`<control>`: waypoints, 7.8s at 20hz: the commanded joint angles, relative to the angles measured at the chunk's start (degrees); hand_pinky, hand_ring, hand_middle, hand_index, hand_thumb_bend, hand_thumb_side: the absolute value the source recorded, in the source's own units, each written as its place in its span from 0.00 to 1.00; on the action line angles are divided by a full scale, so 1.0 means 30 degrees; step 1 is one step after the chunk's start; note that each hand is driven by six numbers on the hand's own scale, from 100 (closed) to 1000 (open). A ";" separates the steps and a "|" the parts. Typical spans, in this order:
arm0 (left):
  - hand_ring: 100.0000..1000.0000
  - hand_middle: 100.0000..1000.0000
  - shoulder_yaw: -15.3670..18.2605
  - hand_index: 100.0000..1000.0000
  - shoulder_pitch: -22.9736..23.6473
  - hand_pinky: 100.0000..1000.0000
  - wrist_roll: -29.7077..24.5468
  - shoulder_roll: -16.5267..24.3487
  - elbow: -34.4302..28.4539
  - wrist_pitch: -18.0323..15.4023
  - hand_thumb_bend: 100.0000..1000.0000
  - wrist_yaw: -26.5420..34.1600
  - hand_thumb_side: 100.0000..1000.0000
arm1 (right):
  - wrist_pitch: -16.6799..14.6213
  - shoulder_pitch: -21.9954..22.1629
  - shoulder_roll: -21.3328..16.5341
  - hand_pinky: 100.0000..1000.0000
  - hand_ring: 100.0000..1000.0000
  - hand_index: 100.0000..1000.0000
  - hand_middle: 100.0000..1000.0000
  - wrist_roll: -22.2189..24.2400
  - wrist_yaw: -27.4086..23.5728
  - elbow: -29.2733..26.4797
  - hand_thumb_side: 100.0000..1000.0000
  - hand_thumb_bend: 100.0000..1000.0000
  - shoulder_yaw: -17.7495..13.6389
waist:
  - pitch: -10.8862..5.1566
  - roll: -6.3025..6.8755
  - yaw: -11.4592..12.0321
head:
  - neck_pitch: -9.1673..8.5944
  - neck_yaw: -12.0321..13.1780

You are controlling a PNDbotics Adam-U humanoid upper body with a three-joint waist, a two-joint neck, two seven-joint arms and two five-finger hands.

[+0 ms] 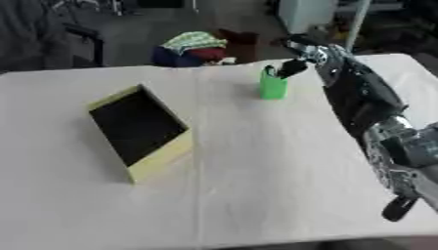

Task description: Pick up objects on the table and place them in the box.

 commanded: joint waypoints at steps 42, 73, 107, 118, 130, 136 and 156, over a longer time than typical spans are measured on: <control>0.62 0.70 0.0054 0.80 -0.0478 0.61 -0.0049 0.0363 -0.0379 -0.0044 0.45 0.0003 0.57 | 0.1589 -0.0806 -0.0543 0.95 1.00 0.76 0.61 -0.1710 0.4031 0.2777 0.00 0.00 -0.0389 | 0.0567 -0.0081 0.0513 | -0.0489 0.0128; 0.62 0.70 -0.0059 0.80 -0.0470 0.61 -0.0203 0.0230 -0.0380 -0.0077 0.45 0.0076 0.57 | -0.5774 -0.1727 0.5223 0.93 1.00 0.73 0.52 0.1491 0.0004 -0.7502 0.00 0.00 0.4995 | 0.0231 -0.0034 0.0560 | -0.0290 -0.0186; 0.62 0.69 -0.0027 0.80 -0.0402 0.61 -0.0162 0.0174 -0.0378 -0.0066 0.46 0.0061 0.57 | -0.9460 -0.0527 0.5782 1.00 1.00 1.00 0.98 0.4790 0.0932 -0.9005 0.29 0.41 0.6391 | 0.0239 -0.0139 0.0337 | -0.0169 -0.0195; 0.62 0.69 0.0059 0.80 -0.0253 0.61 -0.0078 0.0211 -0.0342 -0.0035 0.45 0.0036 0.58 | -0.7570 -0.0966 0.3827 0.91 1.00 1.00 0.93 0.1860 -0.1091 -0.8315 0.27 0.15 0.3386 | 0.0143 -0.0075 0.0135 | -0.0105 0.0096; 0.62 0.69 0.0202 0.80 0.0018 0.61 0.0077 0.0371 -0.0288 -0.0017 0.45 -0.0076 0.58 | -0.3912 -0.1077 0.0804 0.78 1.00 0.95 0.87 -0.1811 -0.4760 -0.2825 0.36 0.00 -0.2560 | -0.0185 -0.0040 -0.0691 | 0.0022 0.0572; 0.62 0.69 0.0220 0.80 0.0095 0.61 0.0108 0.0500 -0.0266 -0.0003 0.45 -0.0131 0.58 | -0.2028 -0.0805 -0.0804 0.75 1.00 0.93 0.86 -0.3694 -0.6644 0.0237 0.39 0.00 -0.5621 | -0.0204 -0.0084 -0.0908 | 0.0045 0.0752; 0.62 0.69 0.0054 0.80 0.0220 0.61 0.0021 0.0732 -0.0210 -0.0030 0.44 -0.0186 0.58 | -0.2060 -0.0234 -0.1917 0.70 1.00 0.89 0.81 -1.1021 -2.0074 0.8220 0.43 0.00 0.0704 | -0.0263 -0.0341 -0.1116 | 0.0130 0.0787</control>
